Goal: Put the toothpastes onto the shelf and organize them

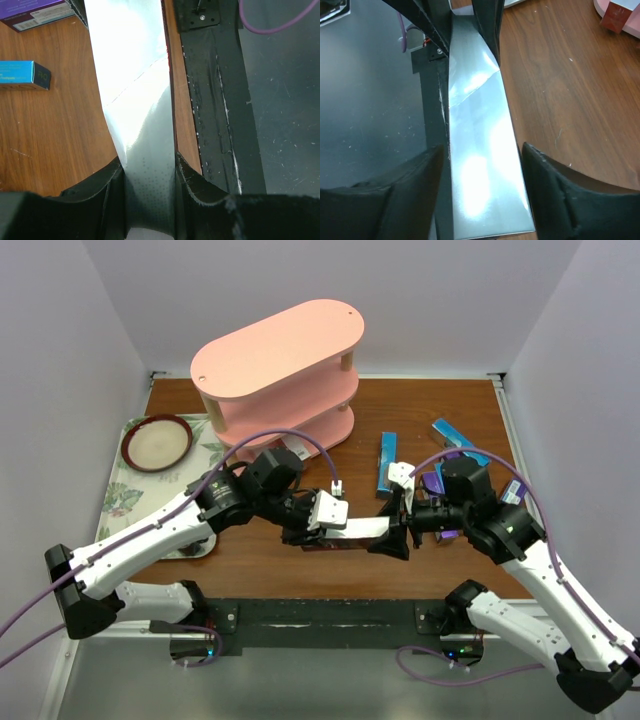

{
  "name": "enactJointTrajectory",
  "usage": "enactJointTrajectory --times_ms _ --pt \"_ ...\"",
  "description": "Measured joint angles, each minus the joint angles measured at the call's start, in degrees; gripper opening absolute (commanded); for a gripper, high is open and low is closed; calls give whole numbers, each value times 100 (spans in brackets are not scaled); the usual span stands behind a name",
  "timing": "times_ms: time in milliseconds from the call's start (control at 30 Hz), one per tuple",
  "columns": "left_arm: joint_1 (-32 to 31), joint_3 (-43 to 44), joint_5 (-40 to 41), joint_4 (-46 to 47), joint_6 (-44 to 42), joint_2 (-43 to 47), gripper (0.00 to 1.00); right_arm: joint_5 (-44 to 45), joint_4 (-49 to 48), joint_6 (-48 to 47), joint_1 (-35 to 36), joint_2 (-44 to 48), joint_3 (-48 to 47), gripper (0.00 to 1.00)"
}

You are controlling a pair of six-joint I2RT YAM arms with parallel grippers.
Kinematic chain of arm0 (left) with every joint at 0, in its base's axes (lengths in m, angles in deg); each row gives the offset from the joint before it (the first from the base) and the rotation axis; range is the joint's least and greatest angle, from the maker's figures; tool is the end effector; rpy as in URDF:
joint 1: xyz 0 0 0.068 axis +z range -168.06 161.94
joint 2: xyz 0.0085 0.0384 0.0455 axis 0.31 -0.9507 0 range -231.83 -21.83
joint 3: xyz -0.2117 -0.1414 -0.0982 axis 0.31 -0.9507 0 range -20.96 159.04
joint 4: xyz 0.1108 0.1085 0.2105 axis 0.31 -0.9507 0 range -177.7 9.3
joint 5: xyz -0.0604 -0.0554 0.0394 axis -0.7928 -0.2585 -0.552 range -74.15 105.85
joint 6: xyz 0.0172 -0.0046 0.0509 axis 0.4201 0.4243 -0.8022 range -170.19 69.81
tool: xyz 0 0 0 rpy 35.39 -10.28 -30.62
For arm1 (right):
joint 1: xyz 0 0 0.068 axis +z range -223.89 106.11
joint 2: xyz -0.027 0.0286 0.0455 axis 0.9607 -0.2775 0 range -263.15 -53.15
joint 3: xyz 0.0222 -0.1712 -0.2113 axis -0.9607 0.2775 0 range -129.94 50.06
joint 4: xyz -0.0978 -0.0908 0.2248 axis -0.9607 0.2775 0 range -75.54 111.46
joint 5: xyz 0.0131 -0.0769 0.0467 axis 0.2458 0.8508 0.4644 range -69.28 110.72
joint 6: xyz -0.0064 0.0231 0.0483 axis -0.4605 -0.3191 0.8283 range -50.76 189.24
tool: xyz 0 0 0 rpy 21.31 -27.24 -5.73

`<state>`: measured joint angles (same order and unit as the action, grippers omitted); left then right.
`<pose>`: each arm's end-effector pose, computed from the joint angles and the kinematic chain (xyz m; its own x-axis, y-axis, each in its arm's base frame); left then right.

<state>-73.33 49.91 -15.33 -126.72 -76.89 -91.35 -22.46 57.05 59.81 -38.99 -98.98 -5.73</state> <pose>0.1246 -0.2121 0.3532 0.0525 0.5990 -0.7990 0.9955 -0.0946 -0.0056 0.1101 0.1063 0.3504 -0.2905 -0.3482 -0.8913 -0.9503 0.2141 0.2261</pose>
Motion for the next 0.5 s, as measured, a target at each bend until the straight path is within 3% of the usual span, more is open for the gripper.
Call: enactJointTrajectory --times_ms 200,367,500 --pt "0 7 -114 -79 -7 22 48 50 28 -168 48 9 0 26" --pt "2 7 17 0 -15 146 70 179 28 -122 70 9 4 20" --pt "2 7 210 203 33 433 79 415 -7 -37 68 9 92 15"
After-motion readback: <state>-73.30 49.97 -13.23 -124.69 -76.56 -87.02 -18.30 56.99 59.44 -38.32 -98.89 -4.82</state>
